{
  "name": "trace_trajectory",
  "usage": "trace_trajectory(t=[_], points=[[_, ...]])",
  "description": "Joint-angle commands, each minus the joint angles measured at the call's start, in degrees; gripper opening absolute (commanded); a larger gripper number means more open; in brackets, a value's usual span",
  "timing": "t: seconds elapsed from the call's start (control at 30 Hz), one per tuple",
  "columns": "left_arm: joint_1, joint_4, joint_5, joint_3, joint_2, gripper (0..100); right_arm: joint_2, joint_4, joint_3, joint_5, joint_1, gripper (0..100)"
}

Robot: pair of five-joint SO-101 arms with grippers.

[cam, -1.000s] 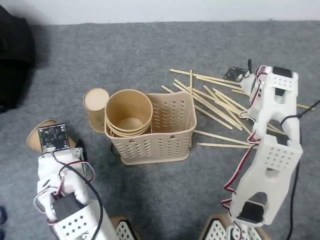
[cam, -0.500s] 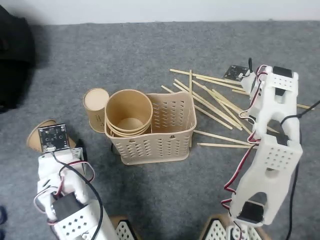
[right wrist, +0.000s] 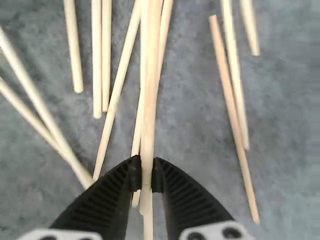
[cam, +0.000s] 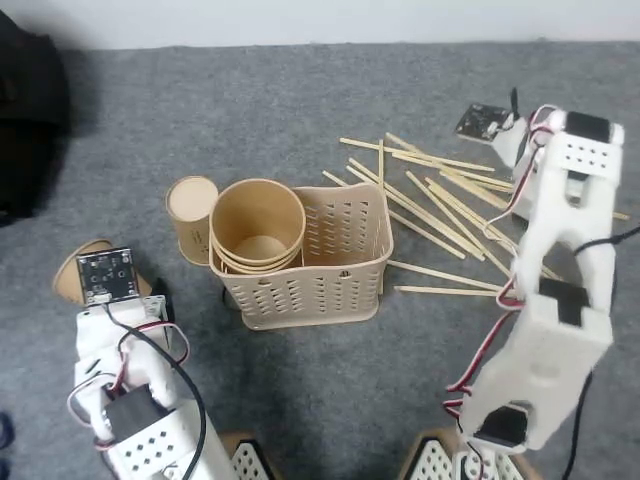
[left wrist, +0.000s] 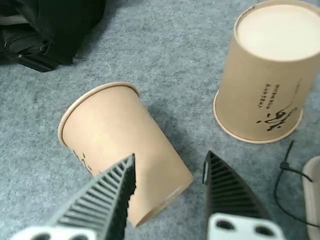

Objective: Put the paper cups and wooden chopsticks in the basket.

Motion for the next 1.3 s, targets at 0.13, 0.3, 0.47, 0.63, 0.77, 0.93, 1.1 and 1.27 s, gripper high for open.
trace_trajectory(t=[0.13, 0.3, 0.47, 0.63, 0.77, 0.93, 1.1, 1.27], points=[[0.44, -0.18, 0.26, -0.57, -0.88, 21, -20.26, 0.92, -3.43, -13.63, -3.47, 0.7], [0.44, -0.18, 0.26, -0.48, -0.88, 21, -32.92, 0.57, -3.43, -23.38, -8.75, 0.7], [0.44, -0.18, 0.26, -0.4, -0.88, 21, -40.66, -1.36, -3.43, -34.55, -14.02, 0.7], [0.44, -0.18, 0.26, -0.4, -0.88, 21, -46.37, -7.52, -3.16, -52.48, -19.82, 0.7], [0.44, -0.18, 0.26, -0.4, -0.88, 21, -49.36, -9.8, -3.08, -66.37, -26.59, 0.7], [0.44, -0.18, 0.26, -0.4, -0.88, 21, -51.47, -10.51, -2.99, -72.09, -35.56, 0.7], [0.62, -0.18, 0.26, -0.4, -0.88, 21, -53.49, -14.55, 2.2, -72.62, -38.81, 0.7], [0.53, -0.18, 0.26, -0.4, -0.88, 21, -57.54, -27.74, 18.9, -71.74, -44.62, 0.7]])
